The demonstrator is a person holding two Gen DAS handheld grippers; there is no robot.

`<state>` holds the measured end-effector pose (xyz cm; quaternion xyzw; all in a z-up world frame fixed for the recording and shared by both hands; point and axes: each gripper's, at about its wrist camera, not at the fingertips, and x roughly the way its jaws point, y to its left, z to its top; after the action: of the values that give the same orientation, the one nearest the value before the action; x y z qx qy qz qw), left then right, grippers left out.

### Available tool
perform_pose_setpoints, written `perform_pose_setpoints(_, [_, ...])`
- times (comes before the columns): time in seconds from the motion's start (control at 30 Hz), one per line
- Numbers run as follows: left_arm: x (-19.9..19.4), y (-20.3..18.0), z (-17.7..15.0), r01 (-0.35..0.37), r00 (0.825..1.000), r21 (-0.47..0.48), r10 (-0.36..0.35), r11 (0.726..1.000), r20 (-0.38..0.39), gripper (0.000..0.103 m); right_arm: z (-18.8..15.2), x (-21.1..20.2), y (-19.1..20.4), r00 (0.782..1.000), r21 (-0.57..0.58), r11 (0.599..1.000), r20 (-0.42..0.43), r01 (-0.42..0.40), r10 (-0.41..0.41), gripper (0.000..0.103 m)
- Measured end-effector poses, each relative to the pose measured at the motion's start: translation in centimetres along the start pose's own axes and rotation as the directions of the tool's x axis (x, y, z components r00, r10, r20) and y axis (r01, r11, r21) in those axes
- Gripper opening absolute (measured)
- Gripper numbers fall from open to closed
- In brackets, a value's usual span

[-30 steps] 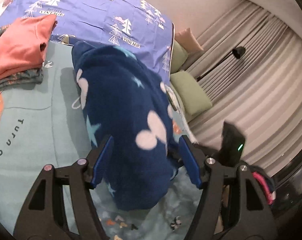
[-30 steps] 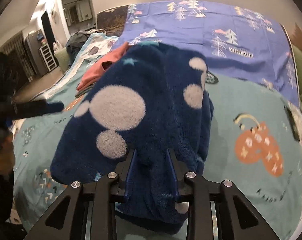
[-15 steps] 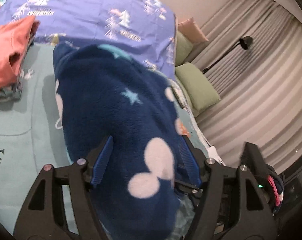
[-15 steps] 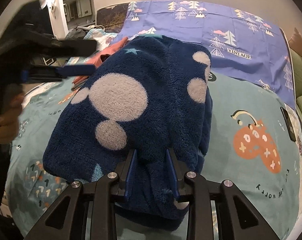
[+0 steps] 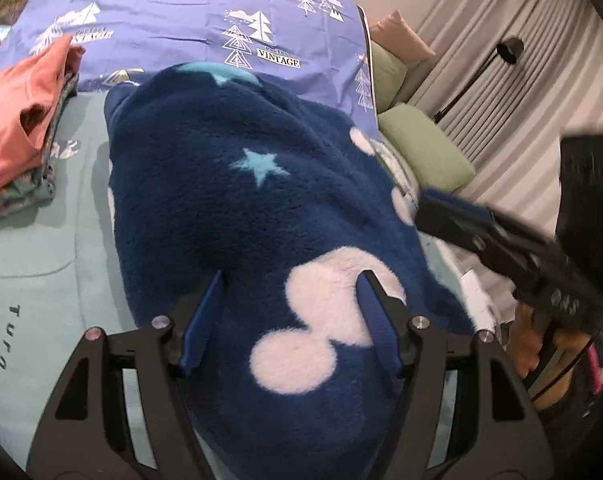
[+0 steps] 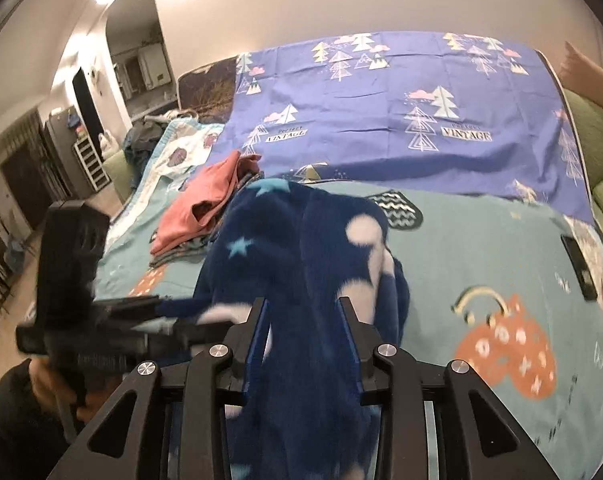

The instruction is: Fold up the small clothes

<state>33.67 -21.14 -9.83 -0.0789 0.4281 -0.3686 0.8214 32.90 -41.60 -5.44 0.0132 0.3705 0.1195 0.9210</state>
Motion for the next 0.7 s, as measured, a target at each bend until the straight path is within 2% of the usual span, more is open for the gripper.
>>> perform_pose_setpoints(0.1, [0.2, 0.1, -0.1, -0.006, 1.000, 0.001, 0.006, 1.000, 0.002, 0.068, 0.3, 2.6, 0.6, 0.998, -0.048, 0.998, -0.056, 0.029, -0.032, 0.034])
perform_pose_setpoints(0.2, [0.6, 0.2, -0.2, -0.011, 1.000, 0.015, 0.012, 1.000, -0.005, 0.068, -1.0, 5.5, 0.5, 0.990, -0.079, 0.994, -0.119, 0.069, -0.078, 0.034])
perform_pose_setpoints(0.4, [1.2, -0.2, -0.6, -0.035, 0.999, 0.029, 0.034, 0.999, 0.012, 0.068, -2.6, 6.4, -0.6, 0.990, -0.027, 0.998, -0.123, 0.058, -0.061, 0.034])
perform_pose_setpoints(0.57, [0.2, -0.3, -0.2, -0.025, 0.999, 0.053, 0.023, 0.998, 0.029, 0.071, -2.0, 5.8, -0.3, 0.989, -0.032, 0.998, -0.129, 0.062, -0.066, 0.034])
perform_pose_setpoints(0.63, [-1.1, 0.0, 0.4, 0.017, 1.000, 0.032, -0.018, 0.999, 0.025, 0.071, -1.1, 4.1, -0.7, 0.993, 0.019, 0.999, -0.108, 0.045, -0.042, 0.035])
perform_pose_setpoints(0.7, [-2.6, 0.7, 1.4, 0.071, 0.997, -0.003, -0.071, 0.997, 0.024, 0.071, -0.8, 1.7, -0.8, 0.998, 0.036, 0.998, -0.041, 0.042, -0.041, 0.036])
